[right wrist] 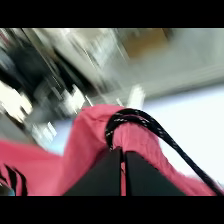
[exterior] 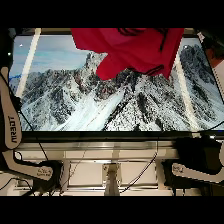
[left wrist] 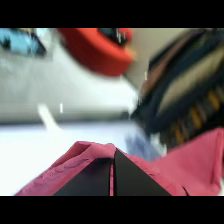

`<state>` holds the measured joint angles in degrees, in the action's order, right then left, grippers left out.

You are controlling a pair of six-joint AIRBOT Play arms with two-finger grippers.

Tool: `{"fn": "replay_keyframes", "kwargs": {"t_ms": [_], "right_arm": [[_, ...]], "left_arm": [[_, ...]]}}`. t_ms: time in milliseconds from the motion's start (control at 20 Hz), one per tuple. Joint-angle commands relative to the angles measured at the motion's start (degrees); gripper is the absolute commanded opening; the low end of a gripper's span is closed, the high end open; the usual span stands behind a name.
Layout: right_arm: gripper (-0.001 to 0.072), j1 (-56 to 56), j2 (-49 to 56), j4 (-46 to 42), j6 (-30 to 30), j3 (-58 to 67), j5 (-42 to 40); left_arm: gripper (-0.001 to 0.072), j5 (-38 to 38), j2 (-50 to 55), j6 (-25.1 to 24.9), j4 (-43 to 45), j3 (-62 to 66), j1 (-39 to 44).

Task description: Fold the clothes and pants, and hang the long-sleeved shirts on hangers.

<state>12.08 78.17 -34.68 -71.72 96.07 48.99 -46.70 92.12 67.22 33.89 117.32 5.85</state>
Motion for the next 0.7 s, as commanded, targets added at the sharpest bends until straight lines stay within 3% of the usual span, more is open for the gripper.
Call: {"fn": "replay_keyframes", "kwargs": {"t_ms": [0, 150, 400, 650], "right_arm": [[0.001, 3.5, 0.1, -17.2, -4.4, 0.3, 22.4], [0.0009, 5.2, -2.0, -21.8, -4.5, -5.9, 32.3], [0.001, 5.2, -13.7, -24.2, -2.9, -32.0, 30.1], [0.001, 5.2, -22.0, -27.6, -3.1, -55.1, 28.7]], "left_arm": [[0.0001, -16.1, -1.3, -0.4, 3.9, -6.0, 0.5], [0.0001, -19.8, -4.0, 2.5, 16.6, -16.6, 4.7], [0.0001, -18.3, -13.5, 2.6, 19.2, -39.1, 9.9], [0.0002, -17.0, -24.6, 4.8, 22.7, -59.1, 10.2]]}}
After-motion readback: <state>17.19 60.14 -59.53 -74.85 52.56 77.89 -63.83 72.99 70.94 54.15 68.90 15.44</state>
